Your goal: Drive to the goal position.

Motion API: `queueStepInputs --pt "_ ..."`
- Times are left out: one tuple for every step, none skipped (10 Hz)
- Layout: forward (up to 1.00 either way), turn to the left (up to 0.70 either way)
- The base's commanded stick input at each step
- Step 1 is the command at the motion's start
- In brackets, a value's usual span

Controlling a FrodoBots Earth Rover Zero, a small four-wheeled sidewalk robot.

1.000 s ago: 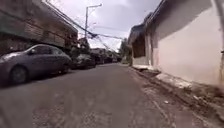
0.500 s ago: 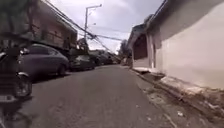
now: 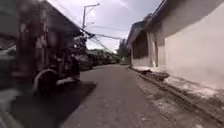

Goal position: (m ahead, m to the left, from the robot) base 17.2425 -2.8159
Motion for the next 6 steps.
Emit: queueStepInputs --pt "0.7 0.03" --pt "0.7 0.02" --pt "0.7 0.01" --pt "0.7 0.01" --pt "0.7 0.01" --pt "0.7 0.01"
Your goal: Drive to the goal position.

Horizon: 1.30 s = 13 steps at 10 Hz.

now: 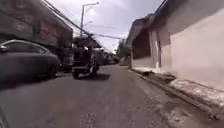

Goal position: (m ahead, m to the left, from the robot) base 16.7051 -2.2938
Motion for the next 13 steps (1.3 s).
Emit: queueStepInputs --pt "0.7 0.01" --pt "0.7 0.01" --pt "0.7 0.01" --pt "0.7 0.01" --pt "0.7 0.01" --pt "0.7 0.02" --pt "0.7 0.02" --pt "0.7 0.01" --pt "0.7 0.01" --pt "0.7 0.02" --pt "0.7 0.03" --pt "0.7 0.03" --pt "0.7 0.03"
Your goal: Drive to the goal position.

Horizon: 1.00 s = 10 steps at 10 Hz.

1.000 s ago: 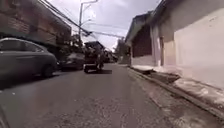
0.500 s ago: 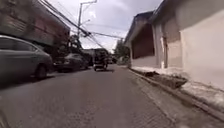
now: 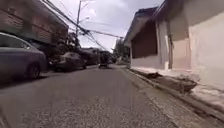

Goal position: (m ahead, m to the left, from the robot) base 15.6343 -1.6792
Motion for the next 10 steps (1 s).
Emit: queueStepInputs --pt "0.7 0.02" --pt "0.7 0.01" --pt "0.7 0.01" --pt "0.7 0.01" --pt "0.7 0.01" --pt "0.7 0.01" --pt "0.7 0.01" --pt "0.7 0.01" --pt "0.7 0.01" --pt "0.7 0.01"
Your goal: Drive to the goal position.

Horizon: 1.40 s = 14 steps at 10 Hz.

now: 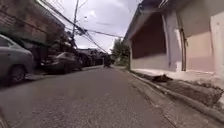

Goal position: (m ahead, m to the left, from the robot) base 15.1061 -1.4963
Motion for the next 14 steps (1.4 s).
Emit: queueStepInputs --pt "0.7 0.01" --pt "0.7 0.01" --pt "0.7 0.01" --pt "0.7 0.01" --pt "0.7 0.01" --pt "0.7 0.01" --pt "0.7 0.01" --pt "0.7 0.01" --pt "0.7 0.01" --pt "0.7 0.01" --pt "0.7 0.01" --pt "0.7 0.01" --pt "0.7 0.01" --pt "0.7 0.01"
